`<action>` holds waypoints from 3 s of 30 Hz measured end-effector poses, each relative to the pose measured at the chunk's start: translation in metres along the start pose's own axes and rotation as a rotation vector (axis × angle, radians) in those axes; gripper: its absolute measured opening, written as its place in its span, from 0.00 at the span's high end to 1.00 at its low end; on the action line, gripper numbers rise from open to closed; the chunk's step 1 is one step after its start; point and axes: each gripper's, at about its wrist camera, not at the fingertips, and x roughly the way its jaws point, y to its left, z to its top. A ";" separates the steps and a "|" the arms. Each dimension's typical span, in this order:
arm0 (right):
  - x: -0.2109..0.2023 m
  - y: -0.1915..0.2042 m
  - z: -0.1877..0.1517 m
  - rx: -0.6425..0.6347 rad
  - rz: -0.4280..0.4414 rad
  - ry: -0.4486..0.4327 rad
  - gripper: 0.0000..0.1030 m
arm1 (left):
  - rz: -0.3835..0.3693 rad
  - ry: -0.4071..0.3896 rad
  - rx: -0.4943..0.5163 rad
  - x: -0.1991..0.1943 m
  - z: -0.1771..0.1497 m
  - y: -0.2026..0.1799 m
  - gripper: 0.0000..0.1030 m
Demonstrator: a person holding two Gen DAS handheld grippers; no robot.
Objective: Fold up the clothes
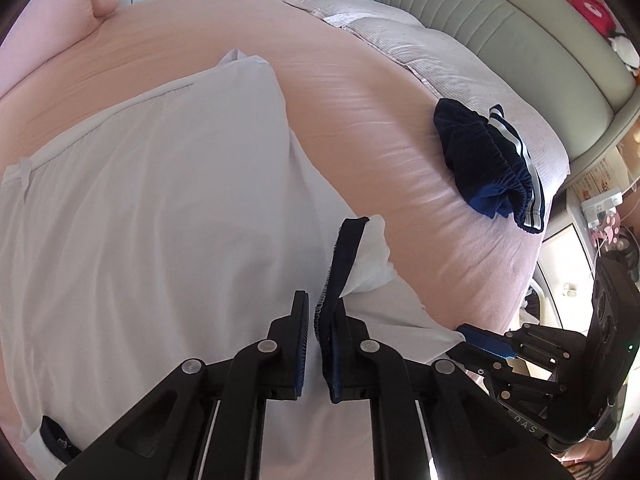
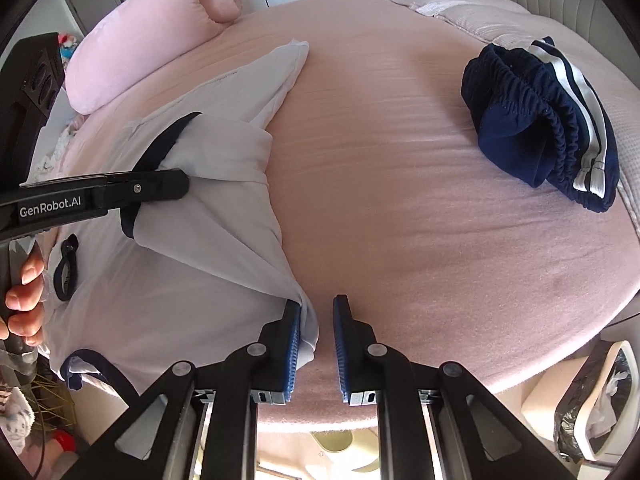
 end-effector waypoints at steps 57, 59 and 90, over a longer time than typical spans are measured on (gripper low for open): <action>0.006 -0.040 0.137 0.200 0.239 0.391 0.39 | -0.038 0.277 0.009 -0.001 0.084 -0.010 0.36; 0.015 -0.045 0.128 0.243 0.290 0.390 0.39 | -0.028 0.287 0.025 0.004 0.082 -0.010 0.36; 0.060 0.015 0.096 0.137 0.360 0.446 0.62 | -0.097 0.286 0.219 0.039 0.049 -0.032 0.82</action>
